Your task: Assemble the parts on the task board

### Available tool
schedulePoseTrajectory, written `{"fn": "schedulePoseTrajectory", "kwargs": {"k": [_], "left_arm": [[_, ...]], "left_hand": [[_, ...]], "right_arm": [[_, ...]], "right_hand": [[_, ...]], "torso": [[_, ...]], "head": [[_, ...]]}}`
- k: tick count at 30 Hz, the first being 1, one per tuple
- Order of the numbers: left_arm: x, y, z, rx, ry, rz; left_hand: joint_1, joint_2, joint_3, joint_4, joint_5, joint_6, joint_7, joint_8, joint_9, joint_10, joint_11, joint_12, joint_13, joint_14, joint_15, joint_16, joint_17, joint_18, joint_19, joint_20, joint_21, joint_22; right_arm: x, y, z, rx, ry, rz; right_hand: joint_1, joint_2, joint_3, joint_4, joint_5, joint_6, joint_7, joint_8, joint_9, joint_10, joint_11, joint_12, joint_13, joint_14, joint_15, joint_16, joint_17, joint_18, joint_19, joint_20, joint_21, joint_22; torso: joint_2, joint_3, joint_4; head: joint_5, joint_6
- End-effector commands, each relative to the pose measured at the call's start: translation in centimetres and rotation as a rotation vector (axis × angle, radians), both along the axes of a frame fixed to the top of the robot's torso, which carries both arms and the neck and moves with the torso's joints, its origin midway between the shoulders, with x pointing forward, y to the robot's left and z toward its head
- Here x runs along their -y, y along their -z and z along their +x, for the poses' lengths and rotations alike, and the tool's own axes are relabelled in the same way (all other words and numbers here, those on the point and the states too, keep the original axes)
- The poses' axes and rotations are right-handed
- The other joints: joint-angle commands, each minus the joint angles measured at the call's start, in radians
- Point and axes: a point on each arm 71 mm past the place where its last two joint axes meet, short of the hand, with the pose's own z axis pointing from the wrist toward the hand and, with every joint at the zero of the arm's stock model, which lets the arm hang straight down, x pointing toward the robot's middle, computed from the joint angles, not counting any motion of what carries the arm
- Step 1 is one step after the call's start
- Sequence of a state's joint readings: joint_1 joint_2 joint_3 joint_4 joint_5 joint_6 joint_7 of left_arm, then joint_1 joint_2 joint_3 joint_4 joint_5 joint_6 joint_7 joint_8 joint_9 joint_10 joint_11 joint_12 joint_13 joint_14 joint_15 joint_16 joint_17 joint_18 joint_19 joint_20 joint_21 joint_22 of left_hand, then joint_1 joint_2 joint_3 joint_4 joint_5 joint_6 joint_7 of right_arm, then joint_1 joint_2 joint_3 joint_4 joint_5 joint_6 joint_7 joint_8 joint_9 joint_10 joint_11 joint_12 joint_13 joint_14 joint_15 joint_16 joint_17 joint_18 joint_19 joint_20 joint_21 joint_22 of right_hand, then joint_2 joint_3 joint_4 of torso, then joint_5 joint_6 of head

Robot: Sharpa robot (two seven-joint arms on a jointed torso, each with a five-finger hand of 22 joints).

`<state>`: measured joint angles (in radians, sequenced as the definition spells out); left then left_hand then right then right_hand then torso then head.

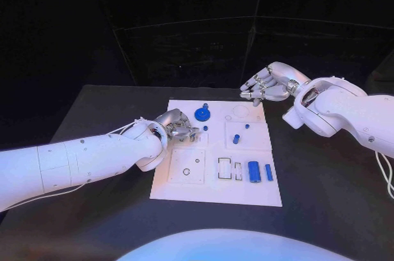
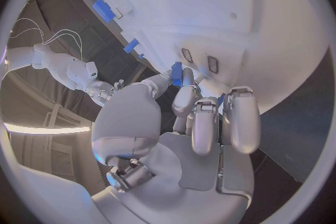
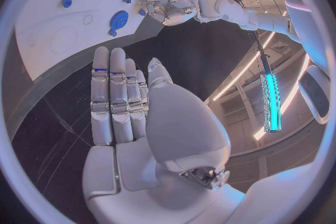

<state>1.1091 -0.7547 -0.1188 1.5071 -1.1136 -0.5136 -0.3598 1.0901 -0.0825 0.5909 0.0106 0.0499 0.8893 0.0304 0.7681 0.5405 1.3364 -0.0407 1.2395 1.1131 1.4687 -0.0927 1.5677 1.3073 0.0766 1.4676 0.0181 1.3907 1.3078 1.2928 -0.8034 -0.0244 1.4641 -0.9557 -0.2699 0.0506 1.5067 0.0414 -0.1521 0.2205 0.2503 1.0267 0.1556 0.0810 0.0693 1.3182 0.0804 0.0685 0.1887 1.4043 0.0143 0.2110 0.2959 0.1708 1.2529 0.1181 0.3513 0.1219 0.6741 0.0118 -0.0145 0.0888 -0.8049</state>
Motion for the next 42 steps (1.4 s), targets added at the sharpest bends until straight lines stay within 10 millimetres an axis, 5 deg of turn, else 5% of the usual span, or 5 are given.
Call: {"fn": "schedulePoseTrajectory", "kwargs": {"k": [1, 42], "left_arm": [[0.2, -0.3, 0.1, 0.054, 0.024, 0.017], [0.2, 0.9, 0.0, -0.067, 0.049, 0.104]], "left_hand": [[0.008, -0.004, 0.06, -0.067, -0.002, -0.003, -0.007, 0.006, 0.002, 0.006, -0.004, 0.006, 0.002, 0.102, -0.006, 0.003, 0.263, -0.02, 0.009, -0.007, 0.004, 0.004], [0.015, -0.018, 0.026, -0.063, -0.003, 0.005, -0.008, 0.011, 0.002, 0.012, -0.004, 0.016, 0.012, 0.102, -0.005, 0.003, 0.263, -0.021, 0.008, -0.007, 0.005, 0.006]], "right_arm": [[-0.1, -0.1, 0.0, 0.001, -0.009, 0.005], [0.0, -0.1, 0.1, 0.0, -0.009, 0.004]], "right_hand": [[-0.01, 0.004, 0.0, 0.004, 0.005, 0.002, 0.008, -0.005, 0.0, -0.006, 0.004, -0.004, -0.001, -0.004, 0.004, -0.006, -0.001, 0.011, 0.001, 0.004, -0.006, -0.001], [-0.013, 0.005, -0.001, 0.007, 0.005, 0.002, 0.008, -0.005, 0.0, -0.007, 0.004, -0.003, -0.001, -0.004, 0.005, -0.007, -0.001, 0.012, 0.001, 0.004, -0.008, -0.002]], "torso": [[0.0, -0.0005, -0.0001], [0.001, 0.0007, 0.0016]], "head": [[0.0, 0.0], [-0.001, -0.007]]}}
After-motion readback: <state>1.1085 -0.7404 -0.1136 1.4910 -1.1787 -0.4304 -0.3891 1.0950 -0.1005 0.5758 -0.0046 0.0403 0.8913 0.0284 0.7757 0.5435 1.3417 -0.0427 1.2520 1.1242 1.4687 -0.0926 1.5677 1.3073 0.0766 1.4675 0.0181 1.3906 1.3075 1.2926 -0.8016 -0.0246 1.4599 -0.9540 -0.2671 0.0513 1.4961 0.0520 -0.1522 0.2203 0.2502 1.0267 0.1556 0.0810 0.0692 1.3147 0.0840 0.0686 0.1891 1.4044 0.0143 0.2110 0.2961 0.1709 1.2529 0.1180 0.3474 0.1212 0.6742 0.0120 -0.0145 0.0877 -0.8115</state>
